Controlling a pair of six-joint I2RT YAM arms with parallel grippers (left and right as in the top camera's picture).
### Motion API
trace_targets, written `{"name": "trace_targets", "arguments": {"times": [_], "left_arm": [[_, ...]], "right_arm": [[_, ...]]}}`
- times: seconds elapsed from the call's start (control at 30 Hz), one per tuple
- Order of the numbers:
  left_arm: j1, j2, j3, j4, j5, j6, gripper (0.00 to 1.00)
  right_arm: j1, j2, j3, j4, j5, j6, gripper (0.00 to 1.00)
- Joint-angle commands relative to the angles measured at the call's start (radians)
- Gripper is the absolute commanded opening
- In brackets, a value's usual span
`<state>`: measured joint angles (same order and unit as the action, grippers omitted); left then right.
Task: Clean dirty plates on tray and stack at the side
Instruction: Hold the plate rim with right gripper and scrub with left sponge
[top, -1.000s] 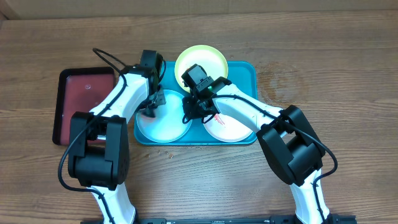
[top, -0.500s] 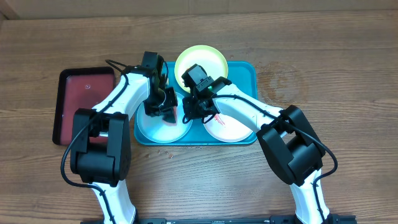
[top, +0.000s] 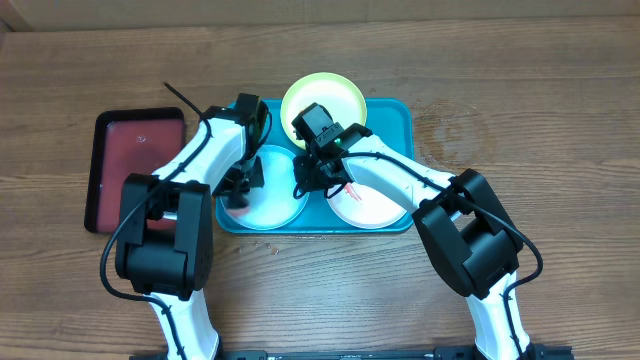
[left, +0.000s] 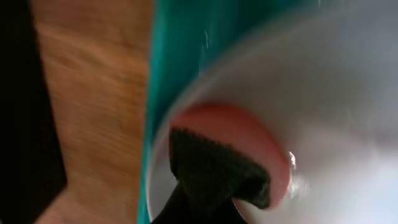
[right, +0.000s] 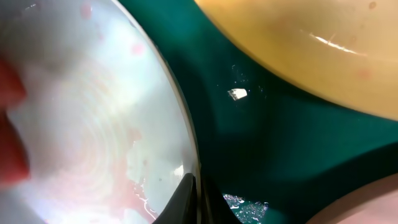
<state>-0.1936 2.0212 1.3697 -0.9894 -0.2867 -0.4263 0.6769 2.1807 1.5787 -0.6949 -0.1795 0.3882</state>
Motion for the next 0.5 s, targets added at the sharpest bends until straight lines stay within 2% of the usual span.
{"name": "trace_targets", "arguments": {"times": [0.0, 0.13, 0.23, 0.47], "left_arm": [[0.010, 0.020, 0.012, 0.113, 0.029, -0.060, 0.04], [0.010, 0.020, 0.011, 0.240, 0.315, -0.023, 0.04], [0.009, 0.020, 0.011, 0.269, 0.478, -0.015, 0.04], [-0.001, 0.020, 0.011, 0.163, 0.575, -0.014, 0.04]], "right_arm": [[0.010, 0.009, -0.008, -0.005, -0.010, -0.023, 0.04], [0.010, 0.009, -0.008, -0.006, -0.010, -0.023, 0.04], [0.010, 0.009, -0.008, -0.006, -0.010, -0.023, 0.04], [0.010, 0.009, -0.008, -0.005, -0.010, -0.023, 0.04]]}}
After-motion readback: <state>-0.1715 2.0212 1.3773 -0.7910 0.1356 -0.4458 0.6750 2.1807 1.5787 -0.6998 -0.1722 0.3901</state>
